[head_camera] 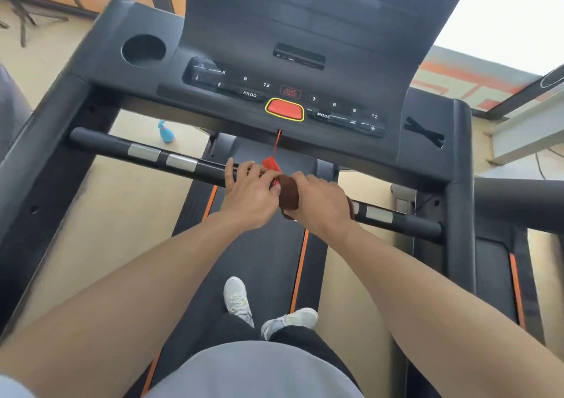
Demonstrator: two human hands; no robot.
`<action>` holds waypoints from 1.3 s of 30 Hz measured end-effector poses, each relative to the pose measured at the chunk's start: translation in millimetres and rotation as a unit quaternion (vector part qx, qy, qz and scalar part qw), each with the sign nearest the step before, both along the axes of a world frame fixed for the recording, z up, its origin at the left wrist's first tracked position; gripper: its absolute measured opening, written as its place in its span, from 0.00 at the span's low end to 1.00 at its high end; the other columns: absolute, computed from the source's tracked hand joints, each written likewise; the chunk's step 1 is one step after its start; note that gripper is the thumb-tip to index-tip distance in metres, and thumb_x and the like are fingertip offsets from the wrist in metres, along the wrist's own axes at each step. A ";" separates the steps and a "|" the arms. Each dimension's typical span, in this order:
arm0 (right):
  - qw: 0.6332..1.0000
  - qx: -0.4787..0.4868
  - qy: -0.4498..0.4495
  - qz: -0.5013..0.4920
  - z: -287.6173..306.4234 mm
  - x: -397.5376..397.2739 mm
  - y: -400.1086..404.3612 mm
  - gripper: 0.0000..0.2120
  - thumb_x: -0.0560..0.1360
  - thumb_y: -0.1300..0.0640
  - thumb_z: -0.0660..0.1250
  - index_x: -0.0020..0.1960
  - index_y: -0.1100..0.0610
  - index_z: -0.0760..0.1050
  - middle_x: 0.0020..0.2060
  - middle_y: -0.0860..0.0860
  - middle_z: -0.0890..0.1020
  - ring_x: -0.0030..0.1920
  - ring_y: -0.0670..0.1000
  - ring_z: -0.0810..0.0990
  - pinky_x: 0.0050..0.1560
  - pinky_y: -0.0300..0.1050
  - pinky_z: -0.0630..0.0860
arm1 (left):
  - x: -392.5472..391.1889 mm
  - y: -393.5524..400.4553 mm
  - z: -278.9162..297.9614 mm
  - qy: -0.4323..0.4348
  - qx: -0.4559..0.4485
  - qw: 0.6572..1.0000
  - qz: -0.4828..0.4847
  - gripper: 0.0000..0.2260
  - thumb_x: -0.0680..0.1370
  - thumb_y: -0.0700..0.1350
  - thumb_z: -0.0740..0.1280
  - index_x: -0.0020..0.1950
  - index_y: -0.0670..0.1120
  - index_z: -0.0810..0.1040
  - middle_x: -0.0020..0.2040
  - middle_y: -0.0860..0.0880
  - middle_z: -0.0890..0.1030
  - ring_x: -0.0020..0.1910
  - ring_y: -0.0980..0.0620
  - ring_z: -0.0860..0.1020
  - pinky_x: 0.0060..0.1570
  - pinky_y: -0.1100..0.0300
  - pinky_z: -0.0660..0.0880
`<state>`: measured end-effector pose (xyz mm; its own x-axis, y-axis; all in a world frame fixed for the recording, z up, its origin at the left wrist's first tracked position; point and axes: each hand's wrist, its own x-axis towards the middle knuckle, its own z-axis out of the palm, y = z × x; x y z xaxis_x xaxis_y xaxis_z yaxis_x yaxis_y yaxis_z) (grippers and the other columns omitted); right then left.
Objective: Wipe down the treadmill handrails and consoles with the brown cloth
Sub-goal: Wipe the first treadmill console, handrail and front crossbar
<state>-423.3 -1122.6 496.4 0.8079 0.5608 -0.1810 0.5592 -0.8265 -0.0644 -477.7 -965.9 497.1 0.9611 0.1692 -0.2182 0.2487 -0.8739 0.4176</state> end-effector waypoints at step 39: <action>0.999 -0.022 -0.022 -0.043 8.2 11.2 -186.1 0.27 0.73 0.43 0.74 0.69 0.48 0.70 0.55 0.49 0.81 0.55 0.55 0.80 0.54 0.51 0.75 | -4.8 -11.2 2.7 -0.102 -0.075 0.988 0.086 0.13 0.83 0.56 0.59 0.58 0.53 0.80 0.67 0.52 0.78 0.71 0.47 0.70 0.77 0.41 0.48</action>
